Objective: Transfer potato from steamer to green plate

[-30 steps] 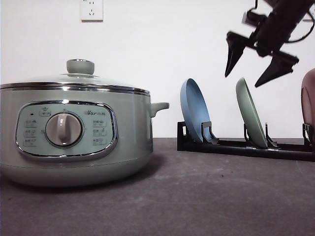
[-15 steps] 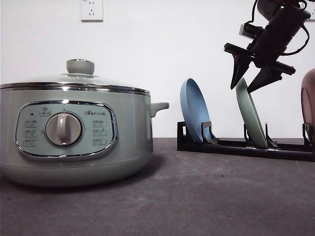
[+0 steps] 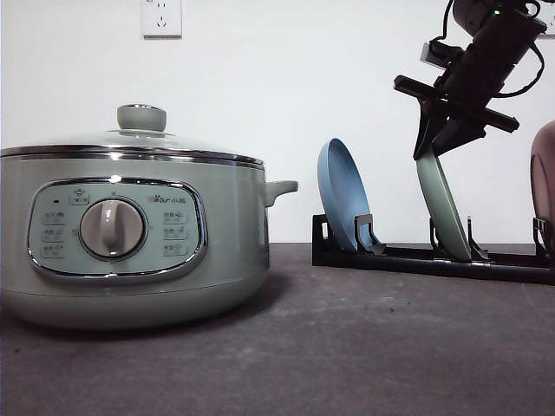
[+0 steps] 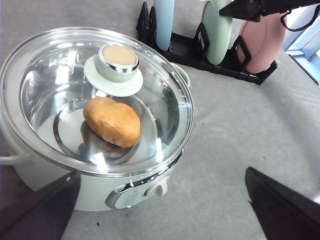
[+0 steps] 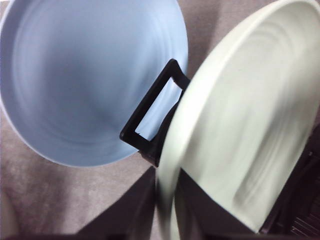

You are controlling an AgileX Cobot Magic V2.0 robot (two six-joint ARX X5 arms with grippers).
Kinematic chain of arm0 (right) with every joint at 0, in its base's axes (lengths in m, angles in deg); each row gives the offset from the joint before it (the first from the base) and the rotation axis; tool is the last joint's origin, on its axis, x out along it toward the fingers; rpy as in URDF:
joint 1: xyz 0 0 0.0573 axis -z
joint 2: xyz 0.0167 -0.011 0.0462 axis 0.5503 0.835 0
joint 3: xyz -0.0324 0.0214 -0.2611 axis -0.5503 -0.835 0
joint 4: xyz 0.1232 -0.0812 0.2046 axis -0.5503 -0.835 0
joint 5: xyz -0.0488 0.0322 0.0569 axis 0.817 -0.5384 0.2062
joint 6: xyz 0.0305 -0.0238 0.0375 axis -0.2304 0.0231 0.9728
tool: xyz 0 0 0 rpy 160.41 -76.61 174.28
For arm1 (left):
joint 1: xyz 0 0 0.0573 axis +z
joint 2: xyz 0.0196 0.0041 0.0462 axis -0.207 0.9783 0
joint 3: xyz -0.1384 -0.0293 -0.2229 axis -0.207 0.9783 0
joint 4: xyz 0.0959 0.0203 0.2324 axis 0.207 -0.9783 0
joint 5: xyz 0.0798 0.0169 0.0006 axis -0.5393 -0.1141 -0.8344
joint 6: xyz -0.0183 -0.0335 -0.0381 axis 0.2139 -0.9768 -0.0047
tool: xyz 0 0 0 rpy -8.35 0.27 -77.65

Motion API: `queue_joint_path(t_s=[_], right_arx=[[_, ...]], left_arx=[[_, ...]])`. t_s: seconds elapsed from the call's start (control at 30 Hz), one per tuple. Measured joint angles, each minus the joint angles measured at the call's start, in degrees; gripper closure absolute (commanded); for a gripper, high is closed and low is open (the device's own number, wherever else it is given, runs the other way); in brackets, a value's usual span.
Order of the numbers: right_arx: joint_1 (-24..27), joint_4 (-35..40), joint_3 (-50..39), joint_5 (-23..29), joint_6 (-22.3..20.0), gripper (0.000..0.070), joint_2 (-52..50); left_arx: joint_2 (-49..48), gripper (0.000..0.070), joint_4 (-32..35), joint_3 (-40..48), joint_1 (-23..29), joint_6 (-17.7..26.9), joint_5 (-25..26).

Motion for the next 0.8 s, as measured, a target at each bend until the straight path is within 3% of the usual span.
queue_joint_path(t_s=[0.33,0.8], right_arx=[[0.00,-0.05,0.00,-1.90,1.14,0.0692,-0.85],[0.00,0.80,0.00,-6.21,2.16,0.0692,-12.94]], left_arx=[[0.00,0.0028,0.00,0.00,0.00,0.01,0.00],[0.00,0.0028,0.00,0.00,0.00,0.00,0.00]])
